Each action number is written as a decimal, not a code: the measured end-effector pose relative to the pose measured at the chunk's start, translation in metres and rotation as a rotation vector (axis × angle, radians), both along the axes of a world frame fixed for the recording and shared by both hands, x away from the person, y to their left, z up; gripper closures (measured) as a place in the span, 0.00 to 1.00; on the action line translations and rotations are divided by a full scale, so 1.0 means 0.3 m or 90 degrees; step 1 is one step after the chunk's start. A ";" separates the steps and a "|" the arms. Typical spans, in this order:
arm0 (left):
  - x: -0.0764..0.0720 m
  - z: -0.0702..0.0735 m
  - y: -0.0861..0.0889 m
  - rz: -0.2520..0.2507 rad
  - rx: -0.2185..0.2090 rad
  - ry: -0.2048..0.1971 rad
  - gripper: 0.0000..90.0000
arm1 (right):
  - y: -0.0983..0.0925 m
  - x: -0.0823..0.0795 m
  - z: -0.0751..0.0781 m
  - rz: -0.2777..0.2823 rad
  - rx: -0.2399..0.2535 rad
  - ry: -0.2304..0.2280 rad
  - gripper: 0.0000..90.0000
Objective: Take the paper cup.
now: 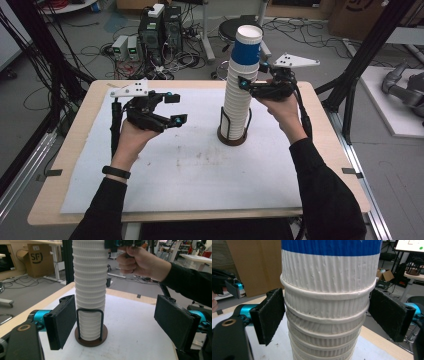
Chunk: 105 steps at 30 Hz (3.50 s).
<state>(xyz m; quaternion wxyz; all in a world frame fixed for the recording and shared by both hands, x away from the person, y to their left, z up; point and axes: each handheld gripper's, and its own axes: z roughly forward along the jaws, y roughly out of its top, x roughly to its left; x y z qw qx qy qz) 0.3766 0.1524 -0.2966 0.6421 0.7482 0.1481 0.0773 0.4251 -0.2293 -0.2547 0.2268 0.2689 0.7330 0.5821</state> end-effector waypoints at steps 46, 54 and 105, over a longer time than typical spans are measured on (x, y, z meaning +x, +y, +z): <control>0.259 0.461 -0.389 0.014 -0.036 -0.034 0.19 | -0.001 -0.004 0.002 0.000 -0.006 -0.007 0.17; 0.287 0.482 -0.432 0.011 -0.034 -0.029 0.19 | 0.000 -0.007 0.003 -0.001 -0.010 -0.008 0.17; 0.305 0.603 -0.451 -0.007 -0.079 -0.050 0.34 | 0.000 -0.012 0.005 -0.006 -0.019 -0.014 0.18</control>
